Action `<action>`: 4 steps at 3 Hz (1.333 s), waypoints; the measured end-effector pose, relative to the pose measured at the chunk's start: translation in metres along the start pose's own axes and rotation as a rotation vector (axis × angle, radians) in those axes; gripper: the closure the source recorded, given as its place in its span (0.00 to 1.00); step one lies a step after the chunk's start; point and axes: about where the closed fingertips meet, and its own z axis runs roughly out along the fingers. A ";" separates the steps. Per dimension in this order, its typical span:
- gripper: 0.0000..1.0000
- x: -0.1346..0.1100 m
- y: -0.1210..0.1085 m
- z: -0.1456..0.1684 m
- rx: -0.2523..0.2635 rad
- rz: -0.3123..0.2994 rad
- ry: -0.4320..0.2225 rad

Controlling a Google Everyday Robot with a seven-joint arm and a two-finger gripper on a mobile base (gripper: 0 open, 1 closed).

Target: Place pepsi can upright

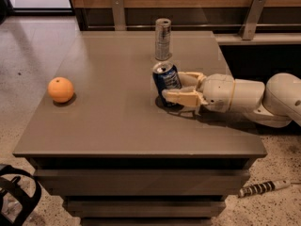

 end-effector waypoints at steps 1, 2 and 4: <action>1.00 0.004 0.001 0.000 0.008 0.011 0.005; 1.00 0.002 0.001 0.000 0.008 0.011 0.005; 0.59 0.001 0.002 0.001 0.005 0.011 0.005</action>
Offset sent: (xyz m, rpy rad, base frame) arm -0.0141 -0.0203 -0.0370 0.0040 0.0842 -0.1037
